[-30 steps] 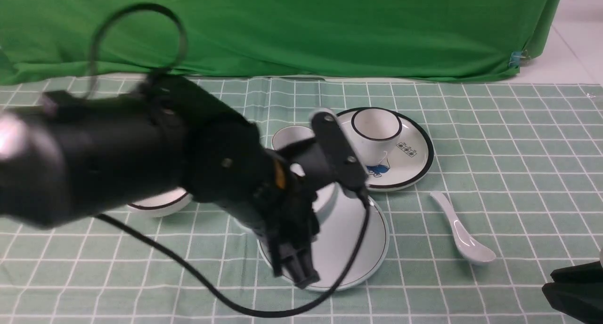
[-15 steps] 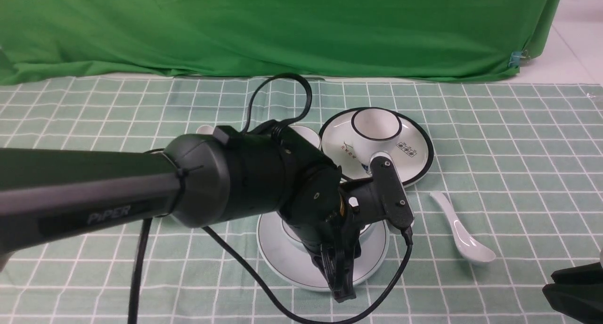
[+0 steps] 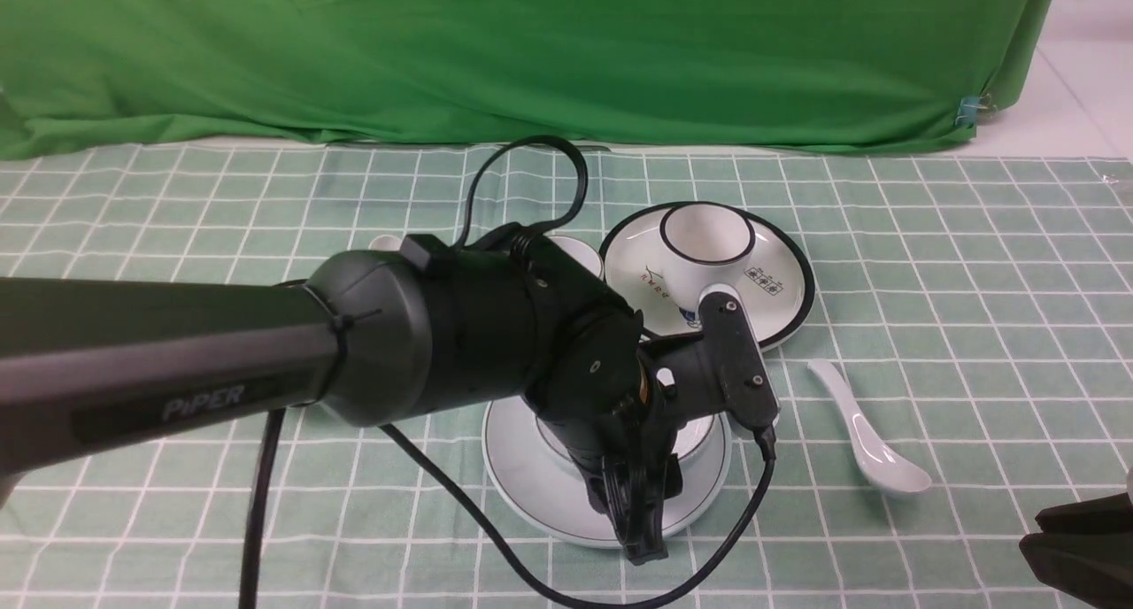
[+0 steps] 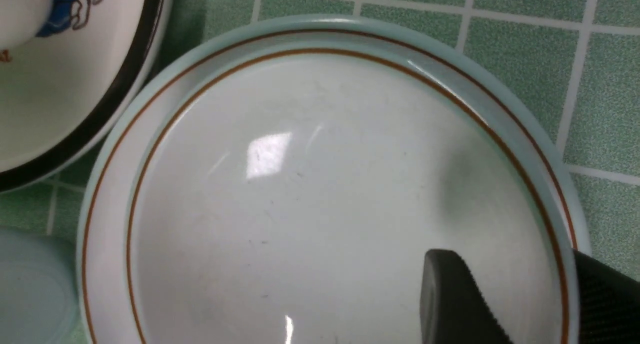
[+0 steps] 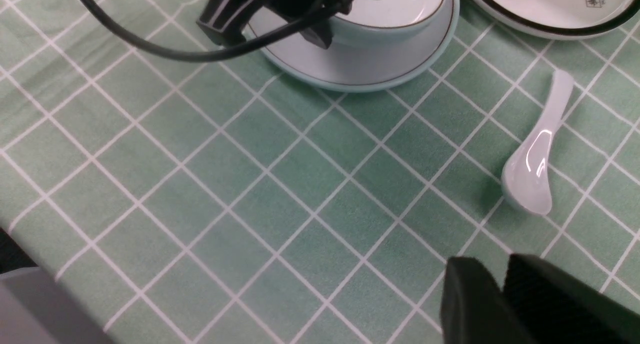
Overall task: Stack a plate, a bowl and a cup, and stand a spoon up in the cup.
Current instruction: Use the left arm to put the blue rice bowl into the blue large plate in the middle, then use the left arm to grab a blue teacup
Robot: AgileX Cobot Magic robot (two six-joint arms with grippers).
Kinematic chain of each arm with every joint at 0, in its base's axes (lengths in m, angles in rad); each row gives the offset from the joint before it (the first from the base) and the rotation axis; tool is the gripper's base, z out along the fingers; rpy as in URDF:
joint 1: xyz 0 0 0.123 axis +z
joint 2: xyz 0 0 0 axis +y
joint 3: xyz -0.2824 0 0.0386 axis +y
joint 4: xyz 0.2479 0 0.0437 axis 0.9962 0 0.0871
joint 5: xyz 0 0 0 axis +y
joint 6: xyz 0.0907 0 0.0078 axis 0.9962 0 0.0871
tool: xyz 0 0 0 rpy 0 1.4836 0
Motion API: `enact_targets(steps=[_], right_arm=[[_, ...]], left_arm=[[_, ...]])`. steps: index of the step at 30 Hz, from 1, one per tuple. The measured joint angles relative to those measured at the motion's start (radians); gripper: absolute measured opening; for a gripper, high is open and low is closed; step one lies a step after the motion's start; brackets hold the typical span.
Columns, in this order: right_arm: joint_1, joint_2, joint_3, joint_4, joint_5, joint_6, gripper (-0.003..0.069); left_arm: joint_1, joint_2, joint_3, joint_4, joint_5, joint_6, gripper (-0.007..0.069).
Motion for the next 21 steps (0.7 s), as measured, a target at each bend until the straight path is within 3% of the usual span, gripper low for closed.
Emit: enact_targets(steps=[4,11,14,16,18,21], right_arm=[[0.000,0.000,0.000,0.000,0.000,0.000,0.0148],[0.000,0.000,0.000,0.000,-0.005,0.000,0.0158],[0.000,0.000,0.000,0.000,-0.005,0.000,0.0158],[0.000,0.000,0.000,0.001,-0.010,0.000,0.0160],[0.000,0.000,0.000,0.001,-0.012,0.000,0.0160],[0.000,0.000,0.000,0.001,-0.012,0.000,0.0160]], left_arm=[[0.000,-0.001,0.000,-0.016,0.059,-0.110,0.0317],[0.000,-0.054,0.000,-0.017,0.179,-0.139,0.0342],[0.012,-0.117,-0.038,-0.022,0.276,-0.123,0.0258],[0.075,-0.130,-0.130,-0.064,0.359,-0.077,0.0115],[0.158,-0.108,-0.237,-0.115,0.401,-0.023,0.0039],[0.246,-0.048,-0.355,-0.145,0.429,0.060,0.0021]])
